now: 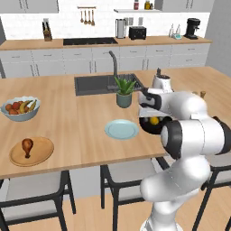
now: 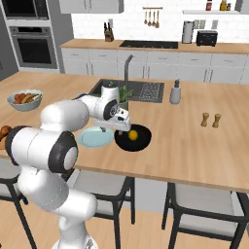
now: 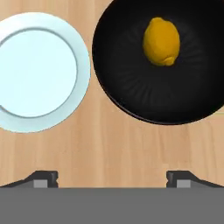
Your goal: Pick the chicken drumstick and lemon from their plates and place them in the bowl. Then put the bowl in the fridge.
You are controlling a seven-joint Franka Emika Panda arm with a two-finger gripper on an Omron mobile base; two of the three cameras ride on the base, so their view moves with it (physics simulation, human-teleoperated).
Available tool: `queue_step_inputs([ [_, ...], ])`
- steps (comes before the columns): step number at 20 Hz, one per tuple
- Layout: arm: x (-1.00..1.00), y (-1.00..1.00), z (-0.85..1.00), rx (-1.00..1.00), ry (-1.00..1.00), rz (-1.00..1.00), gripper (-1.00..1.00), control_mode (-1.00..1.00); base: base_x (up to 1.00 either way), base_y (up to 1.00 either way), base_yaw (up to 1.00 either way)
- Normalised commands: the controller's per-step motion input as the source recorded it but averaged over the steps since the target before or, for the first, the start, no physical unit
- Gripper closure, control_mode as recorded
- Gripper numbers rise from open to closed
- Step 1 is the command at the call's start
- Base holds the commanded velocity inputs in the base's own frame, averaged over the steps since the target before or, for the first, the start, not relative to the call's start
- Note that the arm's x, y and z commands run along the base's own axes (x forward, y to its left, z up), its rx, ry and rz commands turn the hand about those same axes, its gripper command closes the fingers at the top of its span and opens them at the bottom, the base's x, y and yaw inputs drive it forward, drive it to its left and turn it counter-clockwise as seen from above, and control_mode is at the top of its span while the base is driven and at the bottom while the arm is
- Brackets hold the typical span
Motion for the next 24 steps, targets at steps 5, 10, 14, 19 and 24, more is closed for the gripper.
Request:
queue_step_inputs([
  [5,-0.99,0.97,0.5,0.0,0.0,0.0,-1.0,-1.0,0.0,0.0,0.0],
  [10,-0.9,0.1,0.22,0.0,-0.03,0.0,-1.0,-1.0,0.0,0.0,0.0],
  [14,-0.55,0.0,0.21,0.0,-0.1,0.0,-1.0,-1.0,0.0,0.0,0.0],
  [19,-0.76,0.01,0.27,0.01,-0.16,0.0,-1.0,-1.0,0.0,0.0,0.0],
  [24,-0.13,0.03,0.06,0.0,-0.03,0.0,-1.0,1.0,-0.39,0.62,0.0],
])
